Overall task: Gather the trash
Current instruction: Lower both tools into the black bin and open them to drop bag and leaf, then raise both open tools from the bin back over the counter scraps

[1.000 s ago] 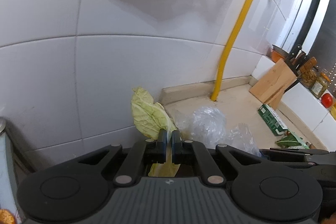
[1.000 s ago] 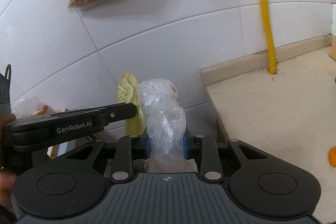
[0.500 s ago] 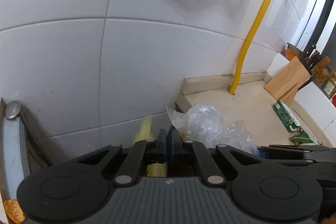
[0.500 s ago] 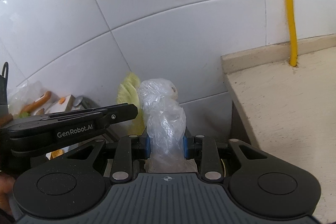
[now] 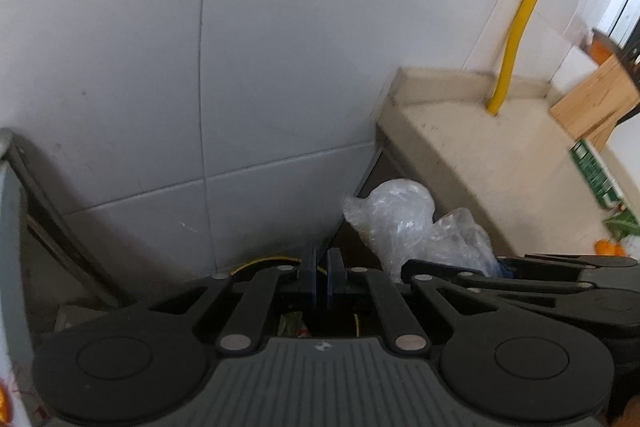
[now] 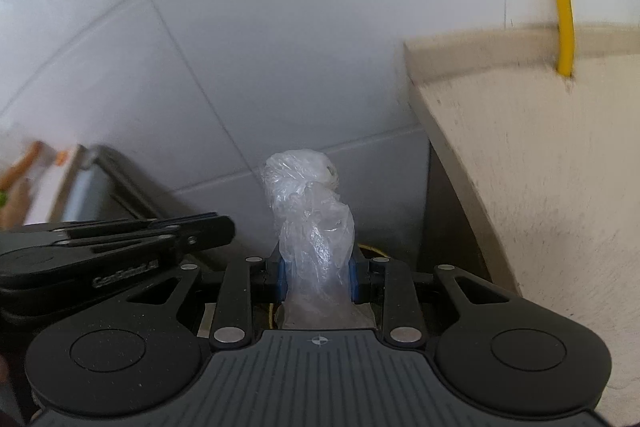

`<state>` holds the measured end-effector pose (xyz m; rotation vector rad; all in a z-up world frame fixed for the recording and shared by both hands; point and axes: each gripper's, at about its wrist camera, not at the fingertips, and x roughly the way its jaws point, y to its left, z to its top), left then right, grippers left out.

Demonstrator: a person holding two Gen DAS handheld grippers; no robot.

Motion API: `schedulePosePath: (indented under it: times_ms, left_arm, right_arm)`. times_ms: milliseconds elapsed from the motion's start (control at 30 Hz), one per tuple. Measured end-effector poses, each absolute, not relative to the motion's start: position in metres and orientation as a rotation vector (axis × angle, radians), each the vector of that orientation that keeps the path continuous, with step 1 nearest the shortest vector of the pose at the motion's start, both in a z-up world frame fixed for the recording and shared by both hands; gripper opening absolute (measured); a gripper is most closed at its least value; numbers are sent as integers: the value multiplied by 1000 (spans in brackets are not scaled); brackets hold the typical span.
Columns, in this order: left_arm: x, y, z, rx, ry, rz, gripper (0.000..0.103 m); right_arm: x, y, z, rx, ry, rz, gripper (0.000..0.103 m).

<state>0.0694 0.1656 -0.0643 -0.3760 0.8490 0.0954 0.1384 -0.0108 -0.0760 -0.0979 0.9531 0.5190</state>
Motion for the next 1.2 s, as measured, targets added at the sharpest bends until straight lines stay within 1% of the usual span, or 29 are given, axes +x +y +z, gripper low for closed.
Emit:
schedulePosePath:
  times_ms: [167,233,267,367,467,667,867,1100,1200]
  left_arm:
    - [75,167,-78,-378,888,105,1]
    - [76,168,-81,-382,898,113,1]
    - [79,169,-82,-384,900,116,1]
    - [78,171,-85,-389,901,126,1]
    - [78,174,-87,-393,899,136,1]
    - [79,179,-92,-401,900,156,1]
    - [80,183,-93,-411,896,167,1]
    - [82,181,-93,-390,895,151,2]
    - [82,180,-91,-375,888,143,2]
  right_arm:
    - [152,-10,-108,-86,1025,513,34]
    - [157,-7,-119,-81,1047,506,39]
    - [160,-5,-125,-88,1064,508,44]
    - [167,-5,-138,-67,1095,496,46]
    - [173,-3,-147,-77,1106,479,53]
    - [179,7,-163,-76,1143,476,54]
    - [180,12,-168,-85,1154,480,54]
    - [176,12,-155,-96,1133,457,55]
    - [171,9,-146,-117,1108,443,56]
